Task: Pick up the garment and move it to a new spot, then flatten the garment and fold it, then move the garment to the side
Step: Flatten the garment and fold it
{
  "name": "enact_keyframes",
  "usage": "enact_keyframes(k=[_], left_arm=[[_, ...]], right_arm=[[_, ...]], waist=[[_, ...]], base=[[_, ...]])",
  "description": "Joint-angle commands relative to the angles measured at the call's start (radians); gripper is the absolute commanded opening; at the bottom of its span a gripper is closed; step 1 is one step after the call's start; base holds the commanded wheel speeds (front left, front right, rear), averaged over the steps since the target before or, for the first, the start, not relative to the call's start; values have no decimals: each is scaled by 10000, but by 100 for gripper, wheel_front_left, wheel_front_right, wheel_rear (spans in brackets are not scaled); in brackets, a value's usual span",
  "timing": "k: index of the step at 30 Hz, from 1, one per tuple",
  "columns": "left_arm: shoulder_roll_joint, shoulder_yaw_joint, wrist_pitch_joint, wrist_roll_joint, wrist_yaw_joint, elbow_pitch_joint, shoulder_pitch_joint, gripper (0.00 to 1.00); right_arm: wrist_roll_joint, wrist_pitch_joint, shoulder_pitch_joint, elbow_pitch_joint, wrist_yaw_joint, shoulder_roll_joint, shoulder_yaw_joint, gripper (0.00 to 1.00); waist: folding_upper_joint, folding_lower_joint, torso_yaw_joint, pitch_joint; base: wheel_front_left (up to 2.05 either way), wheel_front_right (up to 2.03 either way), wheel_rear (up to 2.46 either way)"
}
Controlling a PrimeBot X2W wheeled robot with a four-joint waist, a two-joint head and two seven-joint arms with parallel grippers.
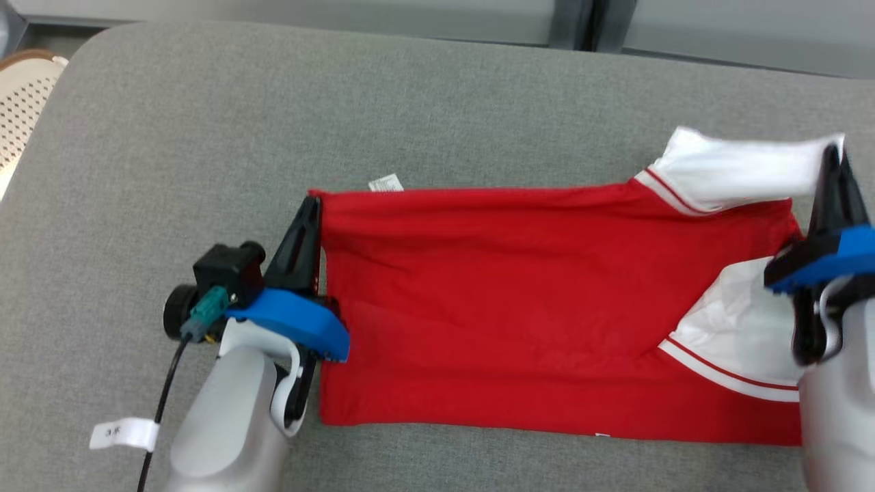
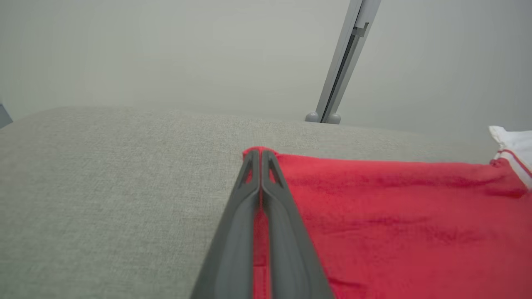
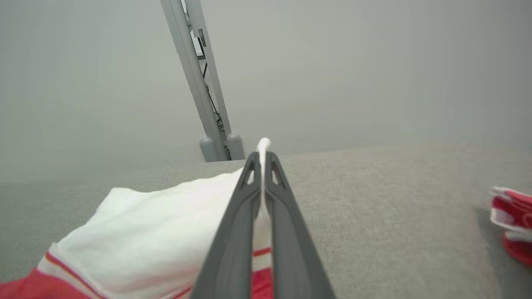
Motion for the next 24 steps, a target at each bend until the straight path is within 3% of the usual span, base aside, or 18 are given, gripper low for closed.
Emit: enact_keyframes(k=[1,9,17,18,19,20,24], left_arm=[[13,119,-43,129,-31,-83,447,0],[-87,474,-43,197,-60,-73,2249,0],[-132,706,-43,271,-17,44,3301,0],[-136,709,-43,302,-19,25,3388,0],[-138,718,-43,361,-9,-53,3436,38],[-141,709,-43,418,-5,-133,3490,98],[-145,757,-43,797,234,-564,3709,100]], right_arm=[[379,-40,766,-353,-4,72,106,0],[1591,-41,3696,-1450,-4,394,376,0],[1695,-41,4597,-943,-4,562,700,1],[1653,-39,4604,-834,-4,548,656,36],[1603,-39,4591,-745,-4,530,635,100],[1560,-40,4554,-701,-2,519,598,100],[1163,-38,4402,-1136,-2,427,549,100]], waist=[[0,1,-288,-409],[0,1,-586,-1191],[0,1,-735,-1575],[0,1,-729,-1606],[0,1,-714,-1633],[0,1,-692,-1661],[0,1,-633,-1815]], base=[[0,0,0],[0,0,0],[0,0,0],[0,0,0],[0,0,0],[0,0,0],[0,0,0]])
